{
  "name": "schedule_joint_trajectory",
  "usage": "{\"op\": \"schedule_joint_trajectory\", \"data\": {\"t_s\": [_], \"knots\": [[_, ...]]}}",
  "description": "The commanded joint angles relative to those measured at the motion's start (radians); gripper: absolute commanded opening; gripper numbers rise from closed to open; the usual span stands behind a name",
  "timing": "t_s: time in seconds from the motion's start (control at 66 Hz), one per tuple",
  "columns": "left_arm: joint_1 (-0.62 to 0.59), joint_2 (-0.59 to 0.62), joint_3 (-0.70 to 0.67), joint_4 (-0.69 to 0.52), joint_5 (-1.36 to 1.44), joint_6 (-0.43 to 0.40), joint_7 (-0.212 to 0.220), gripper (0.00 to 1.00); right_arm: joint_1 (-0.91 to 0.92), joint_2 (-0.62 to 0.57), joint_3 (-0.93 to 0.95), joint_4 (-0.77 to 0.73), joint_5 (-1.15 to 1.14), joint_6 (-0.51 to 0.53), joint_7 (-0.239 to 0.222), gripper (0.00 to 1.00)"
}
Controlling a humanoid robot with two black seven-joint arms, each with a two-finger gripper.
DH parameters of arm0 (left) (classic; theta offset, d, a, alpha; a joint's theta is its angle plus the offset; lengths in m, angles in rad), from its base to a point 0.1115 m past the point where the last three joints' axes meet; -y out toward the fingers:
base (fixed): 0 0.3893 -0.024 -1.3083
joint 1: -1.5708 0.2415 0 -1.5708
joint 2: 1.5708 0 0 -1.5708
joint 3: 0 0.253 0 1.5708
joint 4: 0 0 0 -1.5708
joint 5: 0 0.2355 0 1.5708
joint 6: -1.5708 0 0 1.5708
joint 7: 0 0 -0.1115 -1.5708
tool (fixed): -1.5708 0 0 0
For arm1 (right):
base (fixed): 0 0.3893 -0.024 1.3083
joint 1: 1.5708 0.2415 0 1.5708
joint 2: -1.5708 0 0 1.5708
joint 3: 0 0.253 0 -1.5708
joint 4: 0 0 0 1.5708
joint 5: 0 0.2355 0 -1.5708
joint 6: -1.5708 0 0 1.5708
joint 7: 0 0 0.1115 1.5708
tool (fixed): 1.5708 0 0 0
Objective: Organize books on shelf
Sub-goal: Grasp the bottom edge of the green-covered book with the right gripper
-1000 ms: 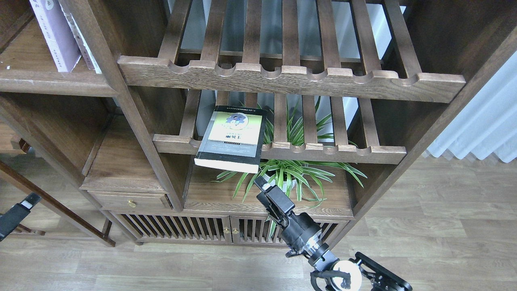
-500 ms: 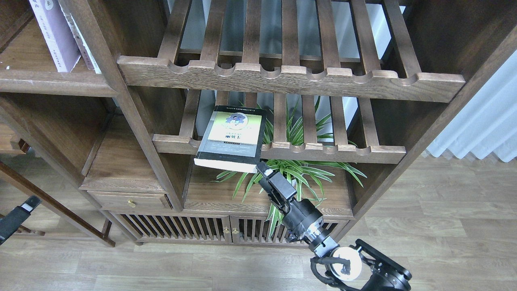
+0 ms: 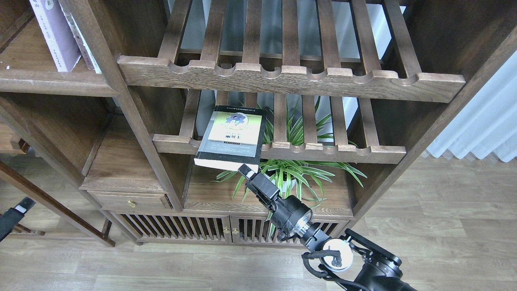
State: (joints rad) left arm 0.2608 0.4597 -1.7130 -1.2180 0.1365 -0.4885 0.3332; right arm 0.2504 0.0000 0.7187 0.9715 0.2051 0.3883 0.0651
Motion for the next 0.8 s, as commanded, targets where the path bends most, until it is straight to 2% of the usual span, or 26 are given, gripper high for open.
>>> {"op": "schedule_joint_trajectory", "data": {"t_s": [0.0,0.182,0.288,0.409,0.545,0.652,0.788], "knots": [[0.0,-0.001,0.0,0.0,0.0,0.0,0.001,0.99,0.021,0.0,0.001,0.001,0.025,-0.003,0.007,1.0],[-0.002,-0.001,0.001,0.0,0.0,0.0,0.001,0.99,0.046,0.0,0.001,0.001,0.034,-0.022,0.007,1.0],[-0.002,0.0,0.0,0.0,0.0,0.0,0.001,0.99,0.055,0.0,-0.001,0.001,0.066,-0.054,0.007,0.95],[-0.002,0.002,-0.002,0.002,0.0,0.0,0.0,0.99,0.062,0.0,0.001,0.004,0.089,-0.091,0.005,0.85],[-0.002,0.002,-0.002,0.002,0.0,0.0,0.0,0.99,0.069,0.0,0.007,0.007,0.103,-0.097,0.005,0.78],[-0.002,0.002,-0.002,0.003,0.0,0.0,0.001,0.99,0.072,0.0,0.013,0.01,0.105,-0.095,0.005,0.64],[-0.002,0.002,-0.002,0.012,0.0,0.0,0.0,0.99,0.072,0.0,0.016,0.013,0.108,-0.088,-0.001,0.54]]}}
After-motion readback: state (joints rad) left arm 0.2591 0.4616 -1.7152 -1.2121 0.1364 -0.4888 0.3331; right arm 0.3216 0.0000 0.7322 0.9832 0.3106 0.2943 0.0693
